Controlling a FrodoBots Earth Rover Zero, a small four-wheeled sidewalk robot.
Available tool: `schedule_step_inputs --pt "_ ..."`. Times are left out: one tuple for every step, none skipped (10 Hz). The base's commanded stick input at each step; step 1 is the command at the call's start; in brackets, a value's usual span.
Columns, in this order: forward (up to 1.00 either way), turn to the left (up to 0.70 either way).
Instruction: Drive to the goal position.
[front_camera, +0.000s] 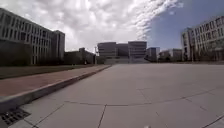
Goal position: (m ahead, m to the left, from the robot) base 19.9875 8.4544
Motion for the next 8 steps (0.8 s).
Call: schedule_step_inputs --pt "0.45 0.0" --pt "0.45 0.0" --pt "0.45 0.0" --pt "0.45 0.0" --pt "0.45 0.0" --pt "0.45 0.0" --pt "0.45 0.0" --pt "0.45 0.0"
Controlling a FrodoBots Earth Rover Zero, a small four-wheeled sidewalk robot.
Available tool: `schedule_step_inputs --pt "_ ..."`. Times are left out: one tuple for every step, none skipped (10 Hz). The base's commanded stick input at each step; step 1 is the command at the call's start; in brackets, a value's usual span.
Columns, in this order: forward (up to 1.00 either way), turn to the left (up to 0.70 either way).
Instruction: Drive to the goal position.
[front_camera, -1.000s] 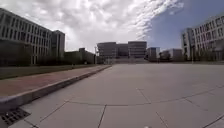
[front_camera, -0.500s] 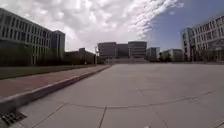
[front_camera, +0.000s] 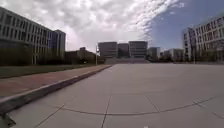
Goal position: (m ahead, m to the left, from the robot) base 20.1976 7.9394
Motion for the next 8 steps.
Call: schedule_step_inputs --pt "0.45 0.0" --pt "0.45 -0.17" --pt "0.45 -0.27" --pt "0.45 -0.27" --pt "0.45 -0.27" --pt "0.45 -0.27" --pt "0.45 0.0" --pt "0.45 0.0"
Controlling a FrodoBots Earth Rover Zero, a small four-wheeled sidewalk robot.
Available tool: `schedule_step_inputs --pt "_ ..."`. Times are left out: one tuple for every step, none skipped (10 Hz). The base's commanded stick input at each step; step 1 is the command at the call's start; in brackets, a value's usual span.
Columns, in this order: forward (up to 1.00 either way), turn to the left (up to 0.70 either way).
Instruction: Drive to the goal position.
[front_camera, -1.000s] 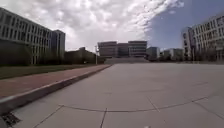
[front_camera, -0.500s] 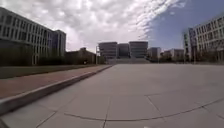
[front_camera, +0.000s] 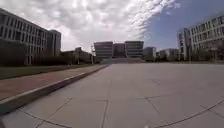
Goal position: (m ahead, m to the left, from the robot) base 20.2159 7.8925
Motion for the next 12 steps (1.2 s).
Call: schedule_step_inputs --pt "0.45 0.0" --pt "0.45 0.0" --pt "0.45 0.0" --pt "0.45 0.0" --pt "0.45 0.0" --pt "0.45 0.0" --pt "0.45 0.0" --pt "0.55 0.0" --pt "0.68 0.0" --pt "0.7 0.0" --pt "0.7 0.0" --pt "0.7 0.0"
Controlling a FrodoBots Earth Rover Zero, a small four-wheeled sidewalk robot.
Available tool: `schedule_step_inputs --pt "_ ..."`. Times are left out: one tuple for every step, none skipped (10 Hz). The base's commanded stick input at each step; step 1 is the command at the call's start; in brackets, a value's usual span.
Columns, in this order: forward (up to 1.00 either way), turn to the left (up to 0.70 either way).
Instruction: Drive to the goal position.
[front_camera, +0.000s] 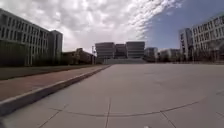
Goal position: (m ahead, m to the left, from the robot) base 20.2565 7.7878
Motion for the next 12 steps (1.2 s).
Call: schedule_step_inputs --pt "0.7 0.0" --pt "0.7 0.0" --pt "0.7 0.0" --pt "0.7 0.0" --pt "0.7 -0.08" --pt "0.7 -0.14" --pt "0.7 -0.13" --pt "0.7 0.0" --pt "0.7 0.0" --pt "0.7 0.0" --pt "0.7 0.0" --pt "0.7 0.0"
